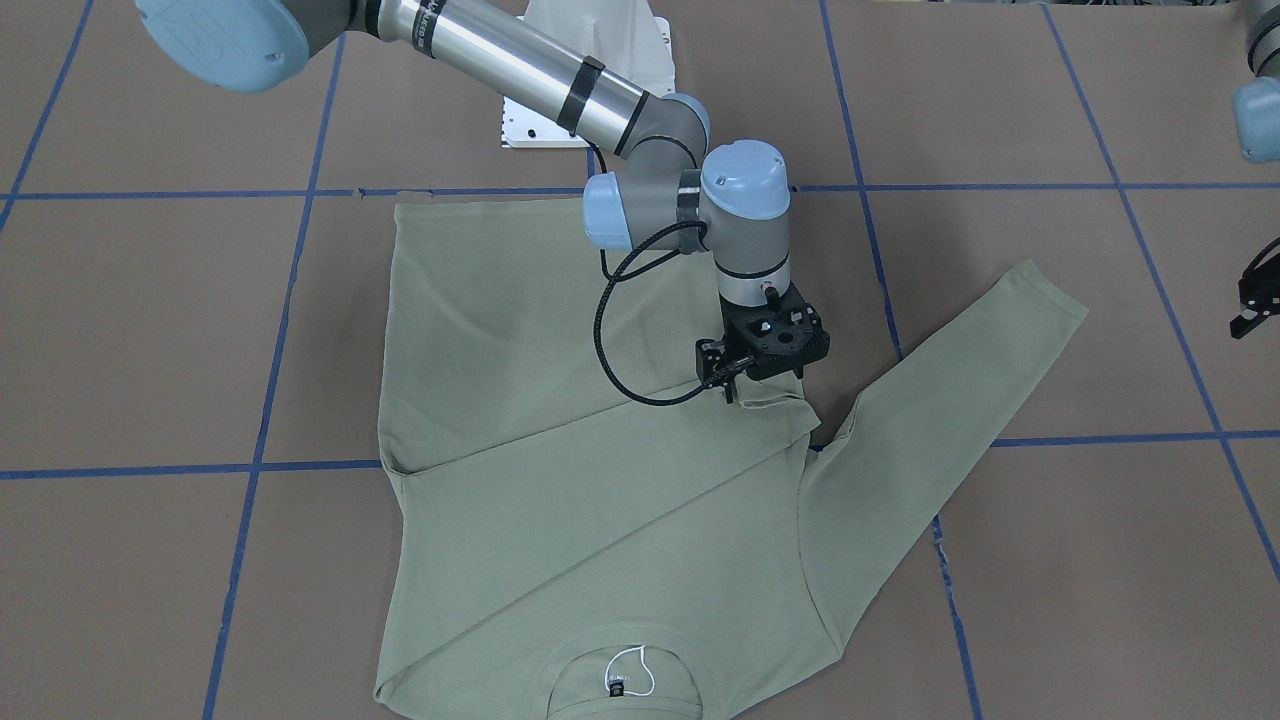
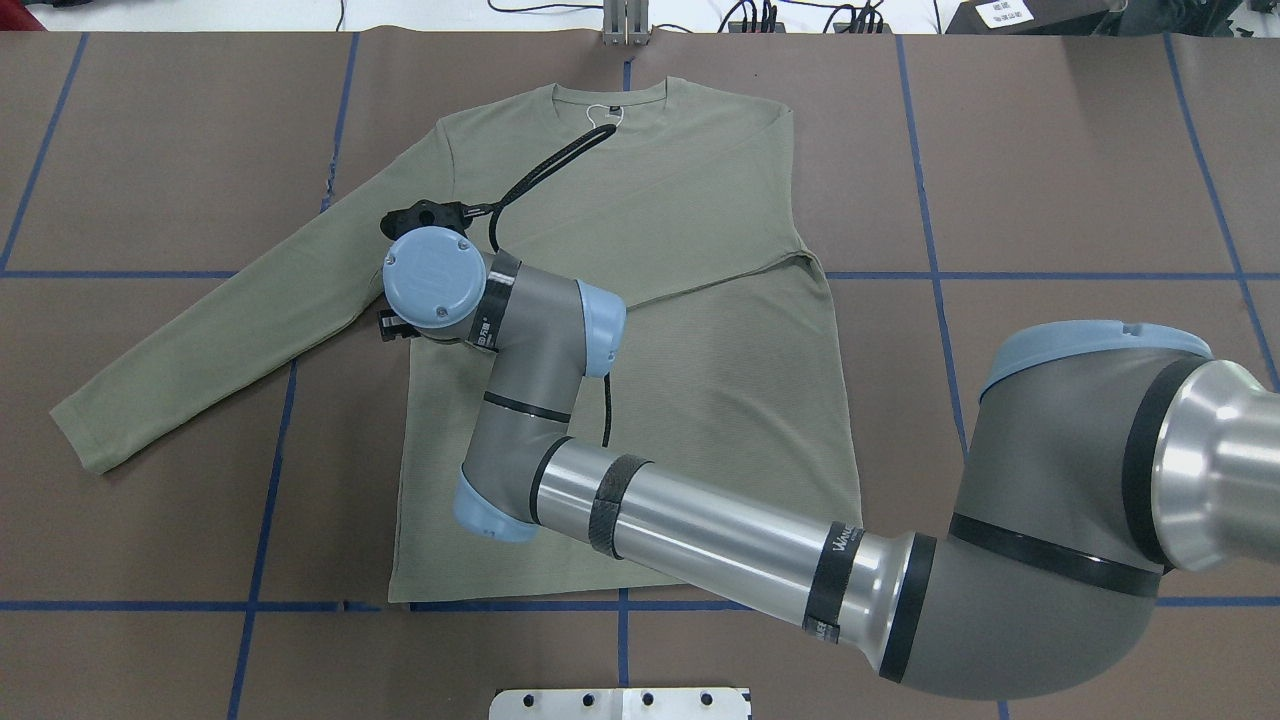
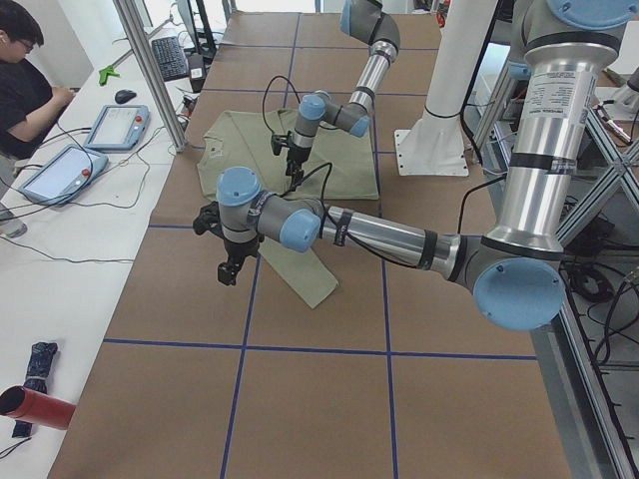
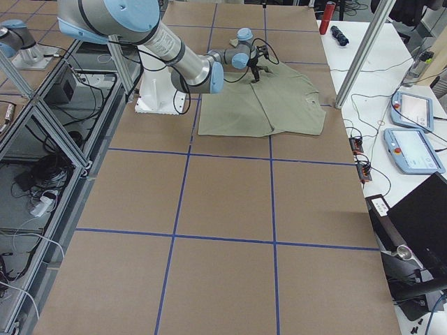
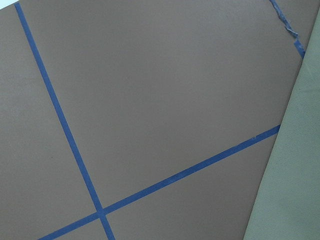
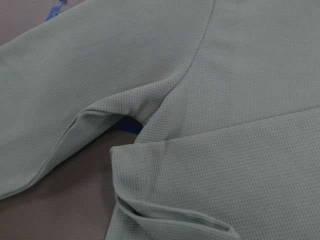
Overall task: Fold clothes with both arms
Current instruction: 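Lay the sleeve diagonally over the shirt body and release with the right gripper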
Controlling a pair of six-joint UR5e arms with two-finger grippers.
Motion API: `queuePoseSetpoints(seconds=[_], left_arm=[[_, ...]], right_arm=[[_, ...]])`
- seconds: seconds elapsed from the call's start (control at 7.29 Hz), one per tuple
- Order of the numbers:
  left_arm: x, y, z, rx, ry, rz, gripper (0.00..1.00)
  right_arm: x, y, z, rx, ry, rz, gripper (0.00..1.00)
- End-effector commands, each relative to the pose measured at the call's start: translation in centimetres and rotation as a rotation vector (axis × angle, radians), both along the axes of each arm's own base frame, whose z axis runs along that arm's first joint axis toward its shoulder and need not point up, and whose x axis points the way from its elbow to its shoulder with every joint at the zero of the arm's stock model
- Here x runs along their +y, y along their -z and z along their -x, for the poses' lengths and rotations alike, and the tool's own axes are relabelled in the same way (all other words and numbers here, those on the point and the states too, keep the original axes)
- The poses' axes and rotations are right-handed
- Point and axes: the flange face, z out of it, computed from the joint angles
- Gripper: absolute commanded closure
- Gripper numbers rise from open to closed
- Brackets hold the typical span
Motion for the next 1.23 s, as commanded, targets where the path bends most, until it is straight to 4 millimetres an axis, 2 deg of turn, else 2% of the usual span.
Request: queuePoseSetpoints(seconds=[0.0,0.27,0.55,0.82,1.1], left_arm=[[0.0,0.1,0.1,-0.001,0.001,-0.003,0.00],[0.0,0.1,0.1,-0.001,0.001,-0.004,0.00],[-0.4,0.5,-0.1,-0.001,-0.002,-0.010,0.00],[-0.7,0.7,-0.1,-0.001,0.000,-0.012,0.00],[-0.4,0.1,-0.1,0.002,0.053,0.047,0.00]], right_arm=[[1.1,0.2,0.8,-0.002,0.013,0.005,0.01],[1.3,0.4,0.8,-0.005,0.014,0.005,0.01],[3.1,1.0,1.8,-0.015,0.037,0.011,0.01],[4.7,4.1,2.1,-0.067,0.054,0.050,0.01],[4.3,5.7,0.7,-0.073,0.056,0.064,0.01]])
